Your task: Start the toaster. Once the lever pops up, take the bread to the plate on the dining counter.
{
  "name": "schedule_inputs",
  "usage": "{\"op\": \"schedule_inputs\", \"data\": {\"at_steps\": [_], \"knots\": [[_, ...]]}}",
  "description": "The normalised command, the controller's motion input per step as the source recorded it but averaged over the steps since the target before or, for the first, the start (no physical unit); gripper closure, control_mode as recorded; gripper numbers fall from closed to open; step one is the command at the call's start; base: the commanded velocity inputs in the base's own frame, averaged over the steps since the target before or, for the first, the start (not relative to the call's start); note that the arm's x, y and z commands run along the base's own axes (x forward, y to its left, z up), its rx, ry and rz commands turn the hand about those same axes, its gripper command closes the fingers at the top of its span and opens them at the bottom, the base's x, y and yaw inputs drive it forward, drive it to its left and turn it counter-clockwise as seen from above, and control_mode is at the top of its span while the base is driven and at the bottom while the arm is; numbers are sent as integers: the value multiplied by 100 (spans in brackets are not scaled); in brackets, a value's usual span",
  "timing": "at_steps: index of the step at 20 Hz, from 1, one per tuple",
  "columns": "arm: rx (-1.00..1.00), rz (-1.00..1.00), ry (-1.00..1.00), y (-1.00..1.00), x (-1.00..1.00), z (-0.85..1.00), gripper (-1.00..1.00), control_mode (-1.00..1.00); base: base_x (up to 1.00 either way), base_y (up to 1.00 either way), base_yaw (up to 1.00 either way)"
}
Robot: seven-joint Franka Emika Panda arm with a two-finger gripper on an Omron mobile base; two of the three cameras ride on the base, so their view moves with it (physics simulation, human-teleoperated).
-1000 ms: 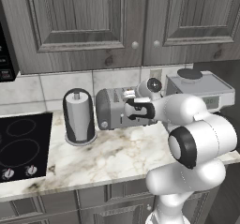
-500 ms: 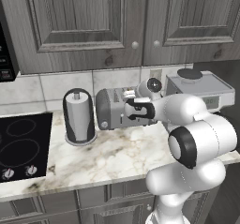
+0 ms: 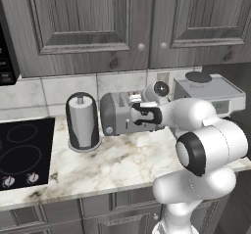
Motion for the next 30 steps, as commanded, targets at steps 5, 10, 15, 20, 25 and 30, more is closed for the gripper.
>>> {"op": "schedule_inputs", "data": {"at_steps": [5,10,15,20,25,30], "knots": [[0,0,0,0,0,0,-100,-100,0,0,0],[0,0,0,0,0,0,-100,-100,0,0,0],[0,0,0,0,0,0,-100,-100,0,0,0],[0,0,0,0,0,0,-100,-100,0,0,0],[0,0,0,0,0,0,-100,-100,0,0,0],[0,0,0,0,0,0,-100,-100,0,0,0]]}}
